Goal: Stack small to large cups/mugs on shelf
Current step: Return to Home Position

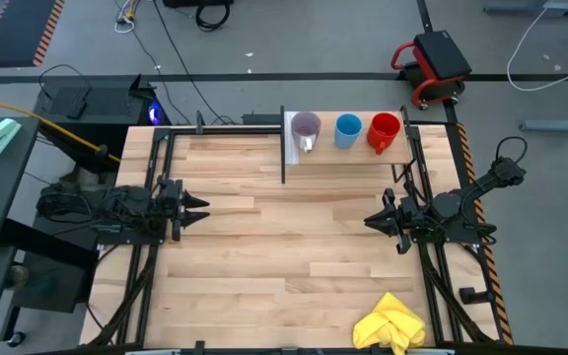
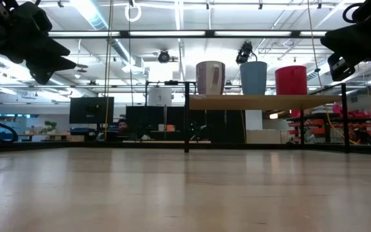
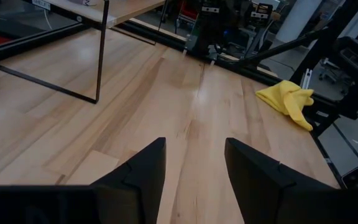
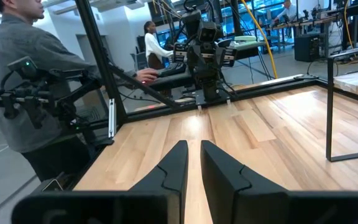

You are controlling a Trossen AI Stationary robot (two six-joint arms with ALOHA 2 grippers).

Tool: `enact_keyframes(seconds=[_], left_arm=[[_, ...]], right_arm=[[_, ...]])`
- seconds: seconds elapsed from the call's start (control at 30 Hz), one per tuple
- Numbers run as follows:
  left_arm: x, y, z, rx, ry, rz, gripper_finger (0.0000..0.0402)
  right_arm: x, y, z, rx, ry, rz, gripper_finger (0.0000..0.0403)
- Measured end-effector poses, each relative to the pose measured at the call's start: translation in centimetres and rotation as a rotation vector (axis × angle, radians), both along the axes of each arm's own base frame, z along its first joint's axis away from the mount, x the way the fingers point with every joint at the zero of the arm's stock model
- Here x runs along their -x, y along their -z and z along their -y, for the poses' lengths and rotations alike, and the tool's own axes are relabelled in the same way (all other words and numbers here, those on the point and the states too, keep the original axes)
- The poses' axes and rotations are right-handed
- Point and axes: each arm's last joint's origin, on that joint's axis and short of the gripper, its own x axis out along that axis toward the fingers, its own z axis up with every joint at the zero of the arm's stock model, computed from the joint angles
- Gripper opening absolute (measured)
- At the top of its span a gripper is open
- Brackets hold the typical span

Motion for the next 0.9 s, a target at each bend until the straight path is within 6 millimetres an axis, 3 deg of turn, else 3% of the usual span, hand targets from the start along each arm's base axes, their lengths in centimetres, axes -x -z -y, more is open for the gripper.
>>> enact_keyframes(seconds=[0.9], left_arm=[[0.0, 0.0, 0.0, 0.0, 0.0, 0.0, 0.0173]], right_arm=[[0.0, 0.0, 0.0, -0.001, 0.0, 0.0, 0.005]])
